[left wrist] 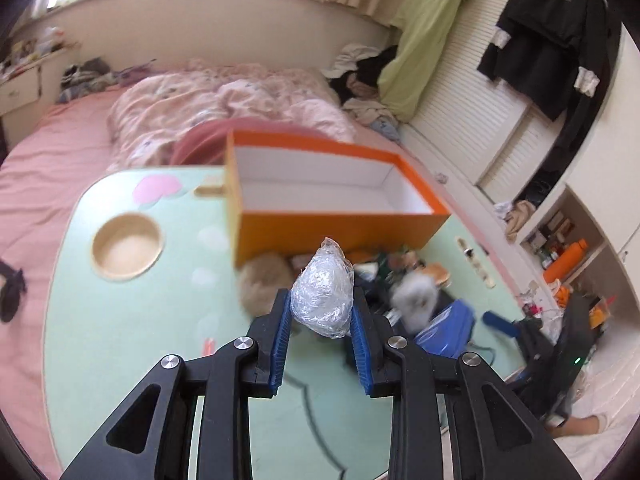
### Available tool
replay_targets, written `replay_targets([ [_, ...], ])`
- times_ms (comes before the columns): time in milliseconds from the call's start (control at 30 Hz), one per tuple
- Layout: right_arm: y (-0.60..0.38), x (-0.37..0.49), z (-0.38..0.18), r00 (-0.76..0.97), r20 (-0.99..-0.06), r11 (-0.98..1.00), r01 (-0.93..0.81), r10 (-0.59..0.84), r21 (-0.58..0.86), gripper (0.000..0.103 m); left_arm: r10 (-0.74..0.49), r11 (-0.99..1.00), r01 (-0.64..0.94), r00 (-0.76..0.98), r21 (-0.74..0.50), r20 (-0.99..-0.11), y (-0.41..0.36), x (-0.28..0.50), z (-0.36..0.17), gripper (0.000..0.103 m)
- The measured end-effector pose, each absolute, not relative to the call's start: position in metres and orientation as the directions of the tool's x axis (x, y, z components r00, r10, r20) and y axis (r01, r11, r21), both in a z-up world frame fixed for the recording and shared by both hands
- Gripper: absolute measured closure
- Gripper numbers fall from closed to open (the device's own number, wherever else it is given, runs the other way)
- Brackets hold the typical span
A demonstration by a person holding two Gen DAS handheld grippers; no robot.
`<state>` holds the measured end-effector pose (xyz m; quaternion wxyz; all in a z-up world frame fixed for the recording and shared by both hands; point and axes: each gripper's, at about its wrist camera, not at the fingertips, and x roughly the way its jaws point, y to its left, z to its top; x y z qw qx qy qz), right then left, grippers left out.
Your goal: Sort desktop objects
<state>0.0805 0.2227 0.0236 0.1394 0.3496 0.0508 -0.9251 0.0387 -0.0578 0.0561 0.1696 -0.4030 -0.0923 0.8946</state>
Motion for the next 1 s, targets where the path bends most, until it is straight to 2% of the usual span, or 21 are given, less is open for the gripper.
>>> replay_targets([
  [67, 0.223, 0.08, 0.024, -0.716, -0.662, -0.956, 0.292, -0.221, 0.004, 0.001, 0.371, -0.927, -0.191, -0.597, -0.323, -0.712, -0.067, 0.047, 0.037, 0.076],
  [167, 0.223, 0.08, 0.024, -0.715, -0.663, -0.956, 0.292, -0.22, 0.002, 0.001, 0.435, -0.897, -0.193, -0.553, -0.398, -0.711, -0.066, 0.049, 0.017, 0.076],
  [233, 0.223, 0.08, 0.024, -0.715, -0.663, -0.956, 0.292, -0.22, 0.002, 0.001, 0.462, -0.881, -0.203, -0.563, -0.427, -0.685, -0.059, 0.048, 0.015, 0.062],
  [267, 0.223, 0.08, 0.024, -0.716, -0.663, -0.956, 0.292, -0.22, 0.002, 0.001, 0.464, -0.878, -0.207, -0.586, -0.431, -0.664, -0.055, 0.046, 0.017, 0.042],
  [300, 0.223, 0.08, 0.024, -0.716, -0.663, -0.957, 0.291, -0.22, 0.003, 0.001, 0.457, -0.88, -0.208, -0.619, -0.428, -0.639, -0.054, 0.047, 0.019, 0.027],
  [333, 0.224, 0.08, 0.024, -0.716, -0.662, -0.956, 0.292, -0.221, 0.004, 0.001, 0.44, -0.886, -0.201, -0.651, -0.418, -0.618, -0.053, 0.049, 0.022, 0.023],
  [400, 0.224, 0.078, 0.024, -0.716, -0.662, -0.956, 0.292, -0.222, 0.005, 0.001, 0.42, -0.894, -0.198, -0.682, -0.401, -0.599, -0.051, 0.053, 0.026, 0.021],
  [533, 0.223, 0.078, 0.024, -0.717, -0.661, -0.957, 0.291, -0.222, 0.006, 0.001, 0.395, -0.914, -0.215, -0.664, -0.343, -0.635, -0.051, 0.067, 0.025, 0.021],
  [667, 0.223, 0.08, 0.023, -0.719, -0.658, -0.957, 0.291, -0.223, 0.006, 0.001, 0.292, -0.956, -0.194, -0.684, -0.219, -0.668, -0.05, 0.092, 0.017, 0.014],
  [833, 0.223, 0.079, 0.024, -0.714, -0.663, -0.955, 0.295, -0.223, 0.003, 0.001, 0.107, -0.991, -0.133, -0.705, -0.017, -0.701, -0.036, 0.094, -0.001, 0.012],
  [867, 0.223, 0.077, 0.025, -0.707, -0.671, -0.954, 0.3, -0.226, 0.005, 0.001, 0.084, -0.991, -0.134, -0.705, 0.016, -0.705, -0.032, 0.092, -0.002, 0.009],
  [900, 0.225, 0.075, 0.026, -0.701, -0.677, -0.955, 0.297, -0.225, 0.01, 0.001, 0.092, -0.989, -0.147, -0.702, 0.017, -0.706, -0.029, 0.091, -0.002, 0.002],
  [1000, 0.238, 0.064, 0.038, -0.684, -0.676, -0.954, 0.28, -0.274, 0.103, 0.001, 0.103, -0.987, -0.161, -0.697, 0.015, -0.709, -0.026, 0.089, -0.002, 0.0],
])
